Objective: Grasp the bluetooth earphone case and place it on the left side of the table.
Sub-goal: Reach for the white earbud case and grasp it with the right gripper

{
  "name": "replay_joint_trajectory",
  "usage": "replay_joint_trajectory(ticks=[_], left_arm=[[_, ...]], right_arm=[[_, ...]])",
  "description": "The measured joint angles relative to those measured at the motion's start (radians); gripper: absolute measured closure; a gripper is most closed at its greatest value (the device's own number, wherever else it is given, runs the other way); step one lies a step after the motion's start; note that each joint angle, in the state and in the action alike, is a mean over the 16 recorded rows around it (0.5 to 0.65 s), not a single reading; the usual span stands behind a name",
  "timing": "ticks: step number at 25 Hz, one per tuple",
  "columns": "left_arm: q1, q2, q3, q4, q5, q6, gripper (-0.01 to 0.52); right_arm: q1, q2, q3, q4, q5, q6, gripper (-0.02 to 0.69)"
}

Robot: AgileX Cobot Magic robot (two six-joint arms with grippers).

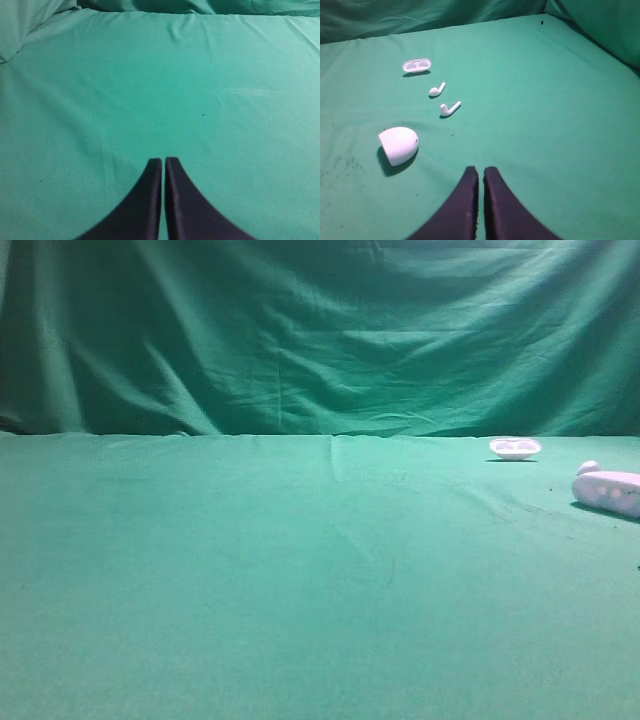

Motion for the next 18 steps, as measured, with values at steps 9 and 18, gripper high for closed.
replay_joint_trajectory(ticks=[9,18], left_arm=[[0.000,0.000,0.000,0.000,0.000,0.000,0.514],[0.000,0.000,0.000,0.000,0.000,0.000,0.514]], right_arm=[[0.000,0.000,0.000,0.000,0.000,0.000,0.665],[0.000,0.000,0.002,0.037,-0.075,0.028,0.665]])
